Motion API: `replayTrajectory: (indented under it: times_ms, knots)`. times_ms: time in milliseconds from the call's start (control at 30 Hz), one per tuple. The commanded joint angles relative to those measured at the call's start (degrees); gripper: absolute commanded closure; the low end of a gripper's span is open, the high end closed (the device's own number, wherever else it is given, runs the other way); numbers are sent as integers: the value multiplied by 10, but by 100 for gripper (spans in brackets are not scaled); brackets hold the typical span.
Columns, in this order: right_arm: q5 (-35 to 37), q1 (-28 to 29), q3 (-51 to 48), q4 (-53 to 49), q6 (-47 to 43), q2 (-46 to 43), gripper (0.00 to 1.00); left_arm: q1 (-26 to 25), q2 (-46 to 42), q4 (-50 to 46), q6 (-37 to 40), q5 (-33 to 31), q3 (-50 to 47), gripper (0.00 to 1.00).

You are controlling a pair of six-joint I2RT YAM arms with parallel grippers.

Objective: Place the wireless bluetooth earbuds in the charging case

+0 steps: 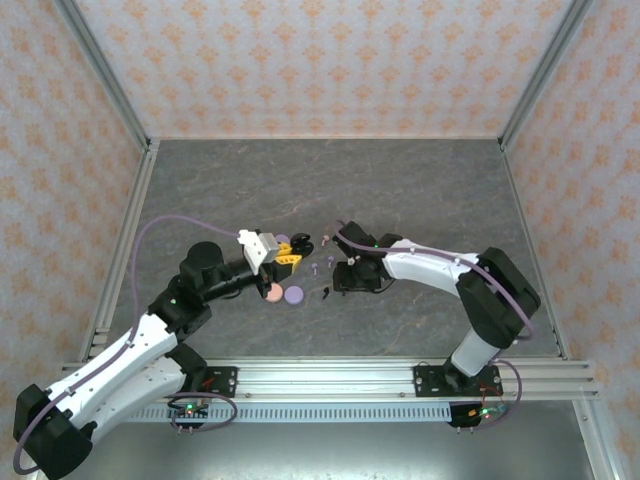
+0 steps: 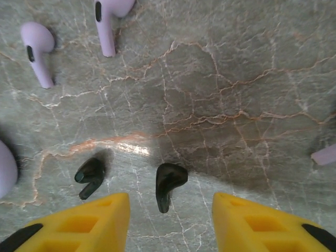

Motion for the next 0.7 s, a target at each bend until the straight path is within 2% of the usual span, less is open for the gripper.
replayTrajectory:
  times_ms: [0,433,667]
  knots:
    - [31,9,28,-11,9,23,56,-4,-3,0,14,-7,-3,100]
    - [34,11,43,-16,4,60,59,-4,-1,-2,16,-13,-3,100]
    - [32,11,41,-10,3,71,69,-4,0,-1,15,-15,-1,100]
